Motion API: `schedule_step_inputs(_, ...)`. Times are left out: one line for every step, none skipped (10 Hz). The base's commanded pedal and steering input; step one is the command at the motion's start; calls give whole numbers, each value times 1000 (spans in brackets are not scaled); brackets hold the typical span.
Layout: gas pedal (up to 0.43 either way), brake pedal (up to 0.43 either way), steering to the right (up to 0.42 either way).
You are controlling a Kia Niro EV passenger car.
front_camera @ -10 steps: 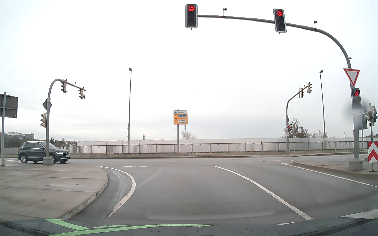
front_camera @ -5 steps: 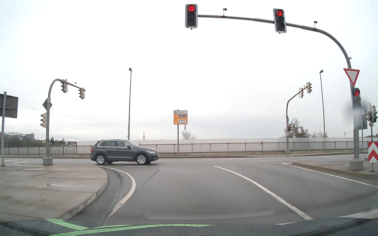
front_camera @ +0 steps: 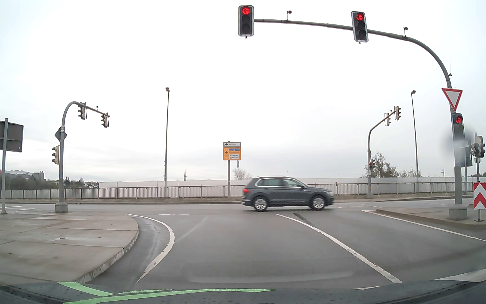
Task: Follow the waypoints while adhering to traffic rules and regulations
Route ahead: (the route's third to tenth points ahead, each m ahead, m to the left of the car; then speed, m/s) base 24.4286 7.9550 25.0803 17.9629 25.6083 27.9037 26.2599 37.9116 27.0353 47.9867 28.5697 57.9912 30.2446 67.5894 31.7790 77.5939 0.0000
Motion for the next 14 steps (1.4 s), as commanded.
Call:
schedule_step_inputs(0,384,-14)
schedule_step_inputs(0,378,-14)
schedule_step_inputs(0,378,-14)
schedule_step_inputs(0,384,-14)
schedule_step_inputs(0,384,-14)
schedule_step_inputs(0,384,-14)
schedule_step_inputs(0,378,-14)
schedule_step_inputs(0,378,-14)
schedule_step_inputs(0,378,-13)
schedule_step_inputs(0,384,-14)
schedule_step_inputs(0,378,-13)
schedule_step_inputs(0,384,-13)
schedule_step_inputs(0,384,-14)
schedule_step_inputs(0,378,-13)
